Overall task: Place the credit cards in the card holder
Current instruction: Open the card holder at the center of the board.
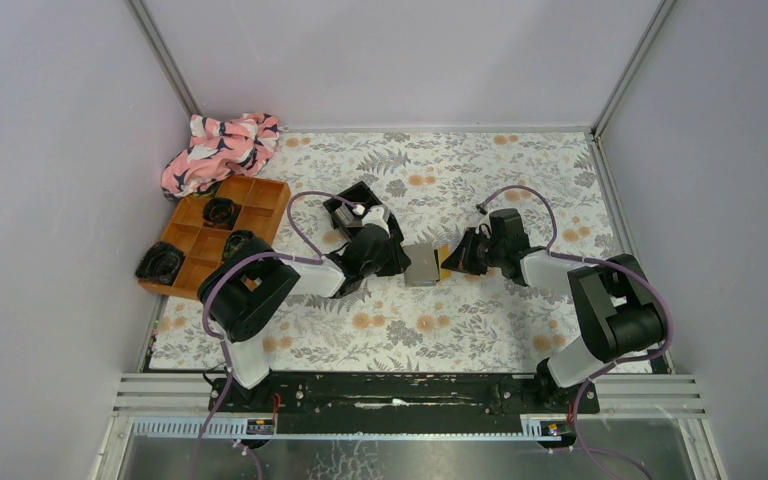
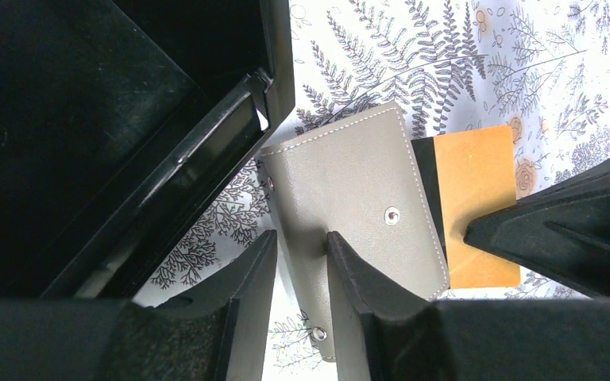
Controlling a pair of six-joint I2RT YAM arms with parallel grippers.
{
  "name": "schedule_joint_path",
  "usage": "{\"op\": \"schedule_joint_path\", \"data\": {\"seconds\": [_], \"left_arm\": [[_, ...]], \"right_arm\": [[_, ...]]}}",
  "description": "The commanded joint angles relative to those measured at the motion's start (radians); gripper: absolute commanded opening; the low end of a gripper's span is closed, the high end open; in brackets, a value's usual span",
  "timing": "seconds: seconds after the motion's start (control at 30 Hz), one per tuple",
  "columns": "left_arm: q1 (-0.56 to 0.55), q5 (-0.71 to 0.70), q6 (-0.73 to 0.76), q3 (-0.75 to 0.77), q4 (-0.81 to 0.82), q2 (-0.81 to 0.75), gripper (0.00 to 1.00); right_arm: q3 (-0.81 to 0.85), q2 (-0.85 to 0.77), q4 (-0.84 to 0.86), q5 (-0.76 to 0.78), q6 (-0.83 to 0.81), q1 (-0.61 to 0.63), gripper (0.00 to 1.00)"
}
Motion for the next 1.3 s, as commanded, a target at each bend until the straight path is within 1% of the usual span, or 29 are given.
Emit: {"op": "schedule_joint_path", "data": {"seconds": [0.0, 0.8, 1.07, 1.27], "left_arm": [[-0.006, -0.012, 0.007, -0.024, -0.029, 0.036, 0.37], [-0.008, -0.007, -0.001, -0.035, -0.02, 0.044, 0.36], [-0.011, -0.002, -0.007, -0.04, -0.015, 0.04, 0.36], [-0.01, 0.032, -0.03, -0.068, 0.043, 0.038, 0.36]], "right_arm": [[-0.006, 0.004, 0.05, -0.035, 0.009, -0.004, 0.0], [-0.013, -0.062, 0.075, -0.07, 0.057, -0.004, 0.0], [-0.028, -0.034, 0.138, -0.098, 0.092, -0.003, 0.0], [-0.052, 0.0, 0.226, -0.13, 0.131, -0.004, 0.0]]}}
